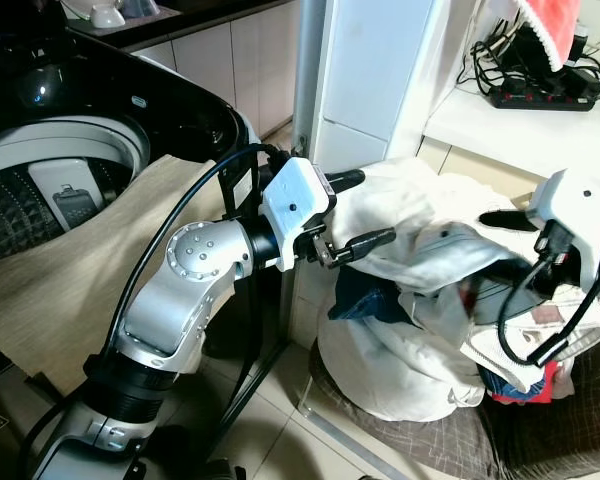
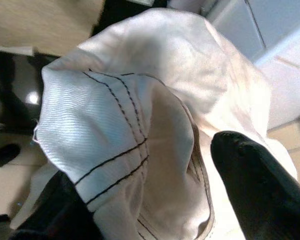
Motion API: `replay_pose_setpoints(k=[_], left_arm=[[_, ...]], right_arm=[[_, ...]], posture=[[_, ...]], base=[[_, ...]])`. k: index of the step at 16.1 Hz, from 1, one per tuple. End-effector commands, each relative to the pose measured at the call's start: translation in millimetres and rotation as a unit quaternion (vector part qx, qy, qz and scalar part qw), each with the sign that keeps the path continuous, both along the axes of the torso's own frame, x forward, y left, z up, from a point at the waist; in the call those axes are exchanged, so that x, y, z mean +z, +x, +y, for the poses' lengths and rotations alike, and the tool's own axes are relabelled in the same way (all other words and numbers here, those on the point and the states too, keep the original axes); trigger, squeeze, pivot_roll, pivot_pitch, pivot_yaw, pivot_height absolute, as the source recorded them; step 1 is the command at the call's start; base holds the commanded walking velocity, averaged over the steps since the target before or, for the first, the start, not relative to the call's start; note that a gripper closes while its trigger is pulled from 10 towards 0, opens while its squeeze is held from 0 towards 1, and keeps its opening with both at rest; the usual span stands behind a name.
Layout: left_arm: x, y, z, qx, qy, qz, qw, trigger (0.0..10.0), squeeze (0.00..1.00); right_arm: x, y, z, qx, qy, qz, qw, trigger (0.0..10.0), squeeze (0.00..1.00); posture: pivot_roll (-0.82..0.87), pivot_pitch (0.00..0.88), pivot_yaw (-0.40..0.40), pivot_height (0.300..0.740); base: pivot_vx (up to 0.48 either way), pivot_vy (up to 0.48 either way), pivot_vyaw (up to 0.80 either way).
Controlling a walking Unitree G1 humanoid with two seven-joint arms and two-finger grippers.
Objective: Clothes washing
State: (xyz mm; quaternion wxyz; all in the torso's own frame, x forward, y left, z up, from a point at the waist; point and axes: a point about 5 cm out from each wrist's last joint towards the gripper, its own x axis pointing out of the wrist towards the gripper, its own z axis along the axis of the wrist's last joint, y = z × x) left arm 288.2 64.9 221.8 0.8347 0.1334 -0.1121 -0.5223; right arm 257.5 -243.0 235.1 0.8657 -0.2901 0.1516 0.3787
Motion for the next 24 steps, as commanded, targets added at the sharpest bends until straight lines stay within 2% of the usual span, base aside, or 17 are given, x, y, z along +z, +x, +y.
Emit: replay_pose_setpoints(k=[1, 3, 4, 5, 6, 7, 9, 10, 12, 13, 14, 15, 16, 17, 18, 22, 24], left_arm=[[3, 1.2, 0.6, 0.007, -0.001, -0.011, 1.0, 10.0, 0.0], [2, 2.5, 5.2, 0.013, 0.016, -0.016, 1.0, 10.0, 0.0], [2, 2.7, 6.5, 0.015, 0.015, -0.015, 1.0, 10.0, 0.0], [1, 2.7, 9.8, 0.019, 0.016, -0.011, 1.0, 10.0, 0.0], [0, 2.1, 11.1, 0.019, 0.022, -0.01, 1.0, 10.0, 0.0], [-4, 1.5, 11.9, 0.016, 0.036, -0.011, 0.999, 10.0, 0.0], [-7, 1.8, 11.3, 0.016, 0.047, -0.014, 0.999, 10.0, 0.0], [-7, 2.6, 11.0, 0.016, 0.048, -0.014, 0.999, 10.0, 0.0], [-7, 3.6, 10.6, 0.018, 0.049, -0.016, 0.998, 10.0, 0.0], [-8, 4.0, 11.1, 0.019, 0.051, -0.016, 0.998, 10.0, 0.0], [-8, 4.2, 11.1, 0.019, 0.052, -0.016, 0.998, 10.0, 0.0], [-8, 4.1, 11.2, 0.018, 0.046, -0.012, 0.999, 10.0, 0.0], [-7, 4.0, 11.3, 0.016, 0.04, -0.006, 0.999, 10.0, 0.0], [-7, 2.5, 10.0, 0.009, 0.033, 0.001, 0.999, 10.0, 0.0], [-7, 0.7, 8.4, 0.0, 0.031, 0.006, 0.999, 10.0, 0.0], [-9, -8.9, 0.9, -0.039, 0.03, 0.033, 0.998, 10.0, 0.0], [-11, -13.9, -1.7, -0.056, 0.028, 0.045, 0.997, 10.0, 0.0]], right_arm=[[-1, 1.6, -2.0, -0.008, -0.001, -0.002, 1.0, 10.0, 1.0], [-9, -11.4, -4.2, 0.023, -0.013, 0.058, 0.998, 10.0, 1.0], [-9, -13.8, -5.5, 0.024, -0.014, 0.068, 0.997, 10.0, 1.0], [-2, -19.9, -6.0, 0.04, 0.013, 0.079, 0.996, 10.0, 1.0], [5, -22.8, -6.0, 0.051, 0.035, 0.078, 0.995, 10.0, 0.93], [21, -24.1, -7.6, 0.06, 0.066, 0.052, 0.995, 10.0, 0.0], [39, -28.7, -13.3, 0.075, 0.118, 0.026, 0.99, 10.0, 0.0], [42, -30.0, -21.2, 0.059, 0.109, 0.022, 0.992, 10.0, 0.0], [36, -30.5, -39.0, 0.009, 0.034, 0.019, 0.999, 10.0, 0.0], [34, -23.6, -50.0, -0.04, -0.005, -0.008, 0.999, 10.0, 0.0], [35, -20.9, -53.1, -0.056, 0.008, -0.024, 0.998, 10.0, 0.0], [35, -22.2, -49.9, -0.048, 0.045, -0.019, 0.998, 10.0, 0.0], [31, -22.4, -49.4, -0.051, 0.047, -0.008, 0.998, 10.0, 0.0], [18, -11.7, -54.4, -0.105, 0.039, -0.011, 0.994, 10.0, 0.92], [8, -5.3, -56.5, -0.134, 0.043, -0.005, 0.99, 10.0, 1.0], [-25, 16.7, -63.1, -0.247, 0.062, 0.01, 0.967, 10.0, 1.0], [-41, 32.4, -72.2, -0.315, 0.092, 0.003, 0.945, 10.0, 1.0]], posture=[[-0.1, 0.017, -0.047, 0.74], [-0.09, 0.015, -0.052, 0.74], [-0.09, 0.016, -0.052, 0.74], [-0.08, 0.015, -0.052, 0.74], [-0.08, 0.014, -0.052, 0.74], [-0.08, 0.014, -0.051, 0.74], [-0.09, 0.014, -0.049, 0.74], [-0.09, 0.015, -0.048, 0.74], [-0.09, 0.014, -0.045, 0.74], [-0.09, 0.014, -0.044, 0.74], [-0.09, 0.013, -0.044, 0.74], [-0.09, 0.014, -0.044, 0.74], [-0.1, 0.012, -0.043, 0.74], [-0.1, 0.013, -0.042, 0.74], [-0.1, 0.013, -0.042, 0.74], [-0.1, 0.009, -0.042, 0.74], [-0.1, 0.006, -0.039, 0.74]], base=[[0.0, 0.0, 0.0], [0.0, 0.0, 0.0], [0.0, 0.0, 0.0], [0.0, 0.0, 0.0], [0.0, 0.0, 0.0], [0.0, 0.0, 0.0], [0.0, 0.0, 0.0], [0.0, 0.0, 0.0], [0.0, 0.0, 0.0], [0.0, 0.0, 0.0], [0.0, 0.0, 0.0], [0.0, 0.0, 0.0], [0.0, 0.0, 0.0], [0.0, 0.0, 0.0], [0.0, 0.0, 0.0], [0.0, 0.0, 0.0], [0.0, 0.0, 0.0]])
